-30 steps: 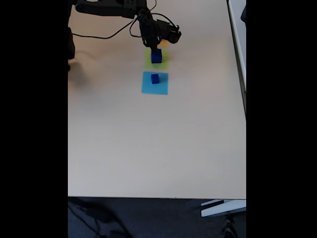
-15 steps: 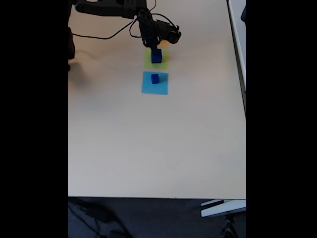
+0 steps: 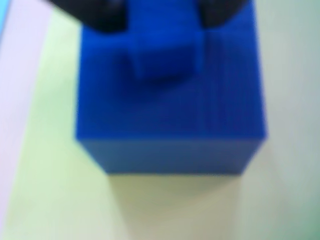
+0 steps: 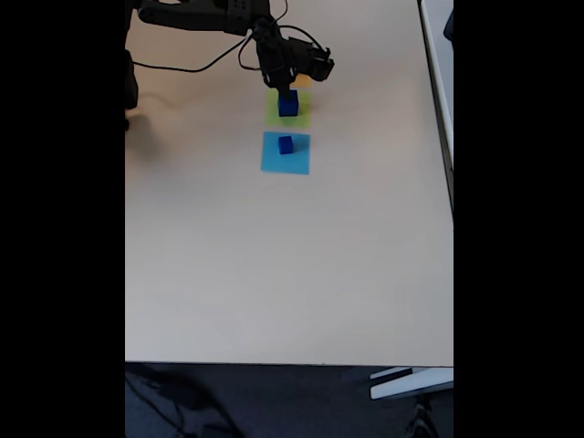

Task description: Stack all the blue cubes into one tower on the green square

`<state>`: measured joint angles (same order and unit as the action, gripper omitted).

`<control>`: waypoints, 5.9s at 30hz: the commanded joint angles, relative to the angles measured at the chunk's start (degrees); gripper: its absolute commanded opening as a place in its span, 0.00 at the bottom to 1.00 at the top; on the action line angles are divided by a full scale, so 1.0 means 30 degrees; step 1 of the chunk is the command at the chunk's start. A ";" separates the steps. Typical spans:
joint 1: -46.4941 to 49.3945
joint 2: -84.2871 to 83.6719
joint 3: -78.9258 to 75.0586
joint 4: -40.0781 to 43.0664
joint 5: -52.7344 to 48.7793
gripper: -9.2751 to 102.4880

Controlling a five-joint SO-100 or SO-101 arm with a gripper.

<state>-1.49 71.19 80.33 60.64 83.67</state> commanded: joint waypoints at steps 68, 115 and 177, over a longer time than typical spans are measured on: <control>0.3809 0.2578 -0.0996 -0.0674 -0.4863 0.26; 0.4687 0.1934 0.4395 -0.5537 -0.5625 0.25; 0.4922 0.1406 0.4482 -0.6094 -0.5947 0.12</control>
<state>12.74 72.07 94.92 43.33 66.62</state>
